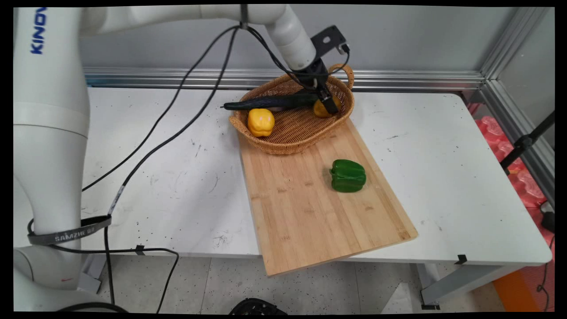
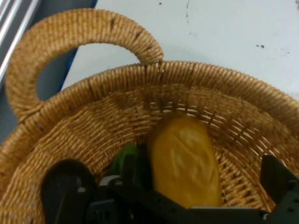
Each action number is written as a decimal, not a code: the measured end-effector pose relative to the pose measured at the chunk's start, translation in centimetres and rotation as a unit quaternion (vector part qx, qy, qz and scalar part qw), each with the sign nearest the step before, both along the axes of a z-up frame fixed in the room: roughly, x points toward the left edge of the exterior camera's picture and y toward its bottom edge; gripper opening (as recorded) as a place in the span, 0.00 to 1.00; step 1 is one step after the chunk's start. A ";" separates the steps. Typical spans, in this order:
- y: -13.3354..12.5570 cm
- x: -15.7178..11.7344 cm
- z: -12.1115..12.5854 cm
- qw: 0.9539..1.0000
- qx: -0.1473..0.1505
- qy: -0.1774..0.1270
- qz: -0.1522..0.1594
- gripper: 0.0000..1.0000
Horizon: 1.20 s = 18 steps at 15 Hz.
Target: Pick up the potato from the vegetable basket, then place the picked object on the cutting board
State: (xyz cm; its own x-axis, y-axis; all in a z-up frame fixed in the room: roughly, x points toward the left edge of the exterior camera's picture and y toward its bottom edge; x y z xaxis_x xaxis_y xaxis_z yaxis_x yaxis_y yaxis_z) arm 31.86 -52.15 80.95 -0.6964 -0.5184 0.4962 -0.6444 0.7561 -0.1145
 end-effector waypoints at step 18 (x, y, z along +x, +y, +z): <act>-0.1 -0.1 2.7 0.999 -0.020 -0.022 -0.043 0.00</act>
State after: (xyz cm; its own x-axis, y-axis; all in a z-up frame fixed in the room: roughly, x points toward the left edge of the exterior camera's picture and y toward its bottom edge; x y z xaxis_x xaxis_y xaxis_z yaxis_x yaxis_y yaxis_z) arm 31.77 -52.21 83.69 -0.7586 -0.4362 0.4840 -0.5715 0.8023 -0.1726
